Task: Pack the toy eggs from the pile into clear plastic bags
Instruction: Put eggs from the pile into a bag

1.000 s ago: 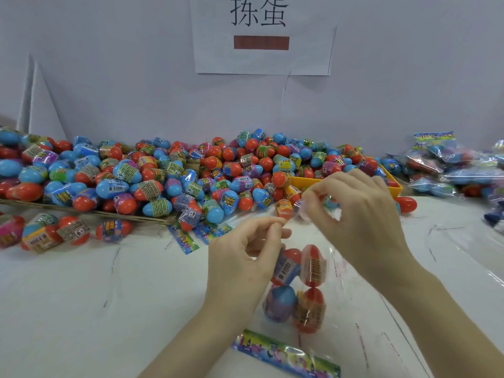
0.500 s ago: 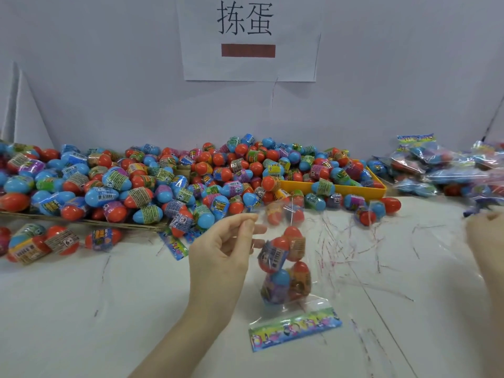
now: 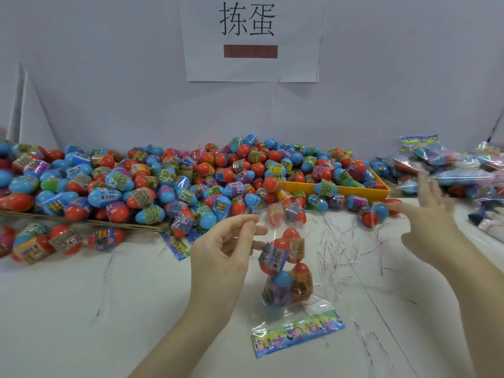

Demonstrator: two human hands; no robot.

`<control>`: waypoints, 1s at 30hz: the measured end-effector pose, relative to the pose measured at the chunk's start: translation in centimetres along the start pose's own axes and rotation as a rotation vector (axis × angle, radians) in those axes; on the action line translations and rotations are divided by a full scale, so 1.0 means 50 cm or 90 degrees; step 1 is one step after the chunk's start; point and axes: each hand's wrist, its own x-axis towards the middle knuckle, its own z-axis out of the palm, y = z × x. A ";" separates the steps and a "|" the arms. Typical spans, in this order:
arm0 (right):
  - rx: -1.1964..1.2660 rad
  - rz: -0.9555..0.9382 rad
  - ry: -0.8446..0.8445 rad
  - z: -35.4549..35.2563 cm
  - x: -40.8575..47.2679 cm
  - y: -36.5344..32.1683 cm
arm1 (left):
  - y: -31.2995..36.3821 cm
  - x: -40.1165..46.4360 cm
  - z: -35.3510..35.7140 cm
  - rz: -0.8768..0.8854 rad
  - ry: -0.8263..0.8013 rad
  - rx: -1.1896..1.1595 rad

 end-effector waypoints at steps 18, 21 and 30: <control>-0.104 -0.247 0.128 0.054 -0.051 -0.119 | 0.001 0.017 -0.013 -0.022 -0.016 -0.044; -0.068 -0.303 0.210 0.044 -0.049 -0.125 | 0.000 0.019 -0.014 -0.023 -0.022 -0.042; 0.059 -0.397 0.345 0.033 -0.058 -0.120 | 0.001 0.020 -0.016 -0.049 -0.039 -0.061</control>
